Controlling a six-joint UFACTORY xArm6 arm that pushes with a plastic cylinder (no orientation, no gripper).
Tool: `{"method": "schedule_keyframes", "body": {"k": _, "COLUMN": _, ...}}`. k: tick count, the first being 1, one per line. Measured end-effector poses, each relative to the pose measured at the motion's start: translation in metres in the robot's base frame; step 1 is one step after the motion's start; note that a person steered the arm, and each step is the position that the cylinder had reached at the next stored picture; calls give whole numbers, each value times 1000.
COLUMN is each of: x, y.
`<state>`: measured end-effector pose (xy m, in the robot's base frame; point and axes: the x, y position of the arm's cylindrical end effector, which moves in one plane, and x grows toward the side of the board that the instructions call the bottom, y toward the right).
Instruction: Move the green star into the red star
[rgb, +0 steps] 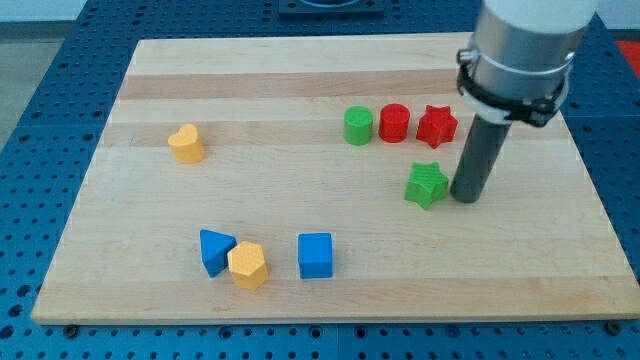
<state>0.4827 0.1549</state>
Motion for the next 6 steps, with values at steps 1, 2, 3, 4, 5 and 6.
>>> {"method": "schedule_keyframes", "body": {"k": 1, "x": 11, "y": 2}}
{"method": "schedule_keyframes", "body": {"k": 2, "x": 24, "y": -11}}
{"method": "schedule_keyframes", "body": {"k": 3, "x": 32, "y": -41}}
{"method": "schedule_keyframes", "body": {"k": 4, "x": 37, "y": -80}}
{"method": "schedule_keyframes", "body": {"k": 5, "x": 29, "y": -112}}
{"method": "schedule_keyframes", "body": {"k": 6, "x": 6, "y": -98}}
